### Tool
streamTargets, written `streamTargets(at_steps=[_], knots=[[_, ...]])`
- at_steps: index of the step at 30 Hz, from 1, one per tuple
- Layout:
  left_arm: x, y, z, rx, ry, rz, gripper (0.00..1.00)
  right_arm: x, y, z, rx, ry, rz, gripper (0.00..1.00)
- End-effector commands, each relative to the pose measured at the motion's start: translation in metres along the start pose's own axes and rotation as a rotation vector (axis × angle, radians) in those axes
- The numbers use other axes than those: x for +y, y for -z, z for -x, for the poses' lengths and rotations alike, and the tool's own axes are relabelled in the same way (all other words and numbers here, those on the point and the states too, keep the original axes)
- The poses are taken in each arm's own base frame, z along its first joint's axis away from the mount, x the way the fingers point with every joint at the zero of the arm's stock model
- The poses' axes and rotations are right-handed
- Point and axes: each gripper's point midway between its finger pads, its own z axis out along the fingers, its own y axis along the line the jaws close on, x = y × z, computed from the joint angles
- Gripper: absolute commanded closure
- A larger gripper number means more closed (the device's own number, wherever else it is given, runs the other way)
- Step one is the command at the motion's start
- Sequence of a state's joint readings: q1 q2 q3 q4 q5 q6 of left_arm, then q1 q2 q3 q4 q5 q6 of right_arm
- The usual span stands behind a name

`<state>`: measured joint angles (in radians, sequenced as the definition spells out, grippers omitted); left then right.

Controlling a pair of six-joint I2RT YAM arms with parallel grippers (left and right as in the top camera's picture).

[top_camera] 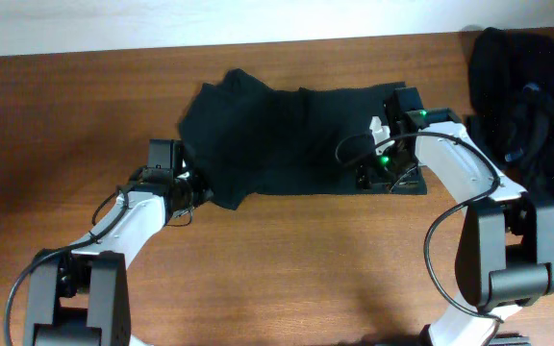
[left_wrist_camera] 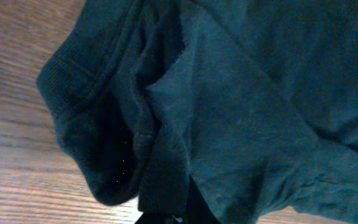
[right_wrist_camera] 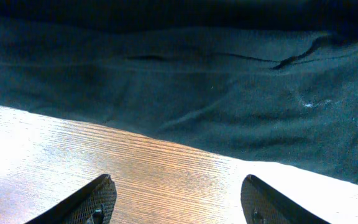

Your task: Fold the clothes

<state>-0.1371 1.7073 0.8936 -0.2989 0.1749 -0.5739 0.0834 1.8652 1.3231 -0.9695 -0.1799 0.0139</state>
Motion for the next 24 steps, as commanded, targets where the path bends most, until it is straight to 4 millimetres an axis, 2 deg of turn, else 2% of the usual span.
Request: streamTargets(at_steps=[1, 5, 6, 12, 17, 21, 24], knots=[[0.0, 0.008, 0.006, -0.027, -0.032, 0.013, 0.79, 0.002, 0.009, 0.002, -0.025, 0.023, -0.016, 0.3], [0.001, 0.008, 0.004, -0.021, -0.031, 0.016, 0.58, 0.002, 0.009, 0.002, -0.025, 0.023, -0.016, 0.3], [0.001, 0.007, 0.003, -0.017, -0.03, 0.014, 0.56, 0.002, 0.009, 0.002, -0.024, 0.023, -0.016, 0.3], [0.005, 0.008, -0.01, 0.04, -0.02, 0.028, 0.55, 0.002, 0.009, 0.002, -0.025, 0.023, -0.016, 0.3], [-0.001, 0.007, -0.018, 0.075, 0.003, -0.017, 0.56, 0.002, 0.009, 0.002, -0.025, 0.023, -0.015, 0.3], [-0.001, 0.006, -0.018, 0.073, 0.066, -0.017, 0.64, 0.002, 0.009, 0.002, -0.024, 0.023, -0.015, 0.3], [-0.002, 0.005, -0.017, 0.063, 0.07, -0.027, 0.65, 0.002, 0.009, 0.002, -0.024, 0.022, -0.015, 0.3]])
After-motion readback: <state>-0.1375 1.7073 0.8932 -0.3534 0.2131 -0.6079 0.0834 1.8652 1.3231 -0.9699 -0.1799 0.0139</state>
